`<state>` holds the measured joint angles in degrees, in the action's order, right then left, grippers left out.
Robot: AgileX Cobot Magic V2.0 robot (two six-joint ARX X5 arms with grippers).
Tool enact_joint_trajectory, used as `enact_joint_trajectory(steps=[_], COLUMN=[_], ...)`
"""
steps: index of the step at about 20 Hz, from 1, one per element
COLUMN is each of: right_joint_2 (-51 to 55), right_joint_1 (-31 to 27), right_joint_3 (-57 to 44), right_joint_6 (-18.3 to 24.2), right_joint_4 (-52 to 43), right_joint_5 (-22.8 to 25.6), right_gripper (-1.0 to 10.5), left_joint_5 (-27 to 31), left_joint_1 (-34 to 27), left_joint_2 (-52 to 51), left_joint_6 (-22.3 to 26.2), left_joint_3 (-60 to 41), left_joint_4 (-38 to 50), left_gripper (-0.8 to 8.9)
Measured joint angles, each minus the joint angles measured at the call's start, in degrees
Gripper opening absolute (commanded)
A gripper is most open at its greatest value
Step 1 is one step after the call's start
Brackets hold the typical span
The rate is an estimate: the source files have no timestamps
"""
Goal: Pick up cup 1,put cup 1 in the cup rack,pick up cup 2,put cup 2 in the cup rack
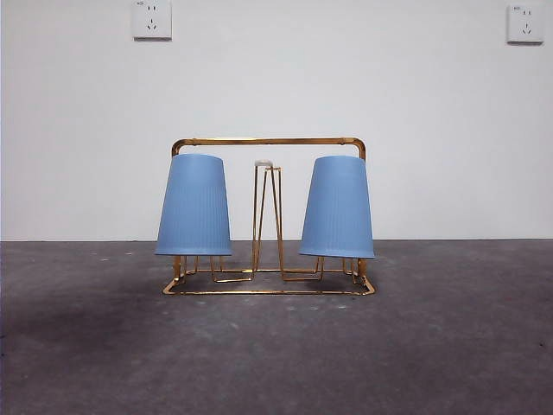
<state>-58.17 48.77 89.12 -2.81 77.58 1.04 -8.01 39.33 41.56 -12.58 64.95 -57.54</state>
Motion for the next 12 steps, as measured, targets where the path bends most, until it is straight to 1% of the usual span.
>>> enact_joint_trajectory(steps=[4, 5, 6, 8, 9, 10, 12], right_joint_2=[-0.46, -0.50, -0.52, -0.52, -0.52, -0.52, -0.52], right_joint_1=[0.00, 0.00, 0.00, 0.00, 0.00, 0.00, 0.00], right_joint_3=[-0.02, 0.00, 0.00, 0.00, -0.02, -0.02, 0.00], right_joint_6=[0.00, 0.00, -0.02, -0.02, -0.02, -0.02, -0.02], right_joint_4=[0.00, 0.00, 0.00, 0.00, 0.00, 0.00, 0.00], right_joint_5=[1.05, 1.73, 2.03, 2.10, 2.12, 2.16, 2.16], right_gripper=[0.0, 0.0, 0.0, 0.0, 0.0, 0.0, 0.0], left_joint_5=[-0.46, 0.72, 3.76, 11.78, 14.25, 15.26, 14.05], left_joint_1=[0.00, 0.00, 0.00, 0.00, -0.04, -0.79, -5.01], left_joint_2=[0.72, 0.85, 0.98, 1.03, 1.18, 1.16, 0.00], left_joint_6=[-0.48, -0.39, 0.35, 4.28, 6.86, 9.81, 17.35], left_joint_3=[0.00, 0.00, 0.00, 0.00, 0.00, 0.00, -0.20], left_joint_4=[0.15, 0.74, 2.93, 9.42, 12.68, 16.13, 23.19], left_gripper=[-0.03, -0.03, -0.03, -0.03, -0.03, -0.03, -0.03])
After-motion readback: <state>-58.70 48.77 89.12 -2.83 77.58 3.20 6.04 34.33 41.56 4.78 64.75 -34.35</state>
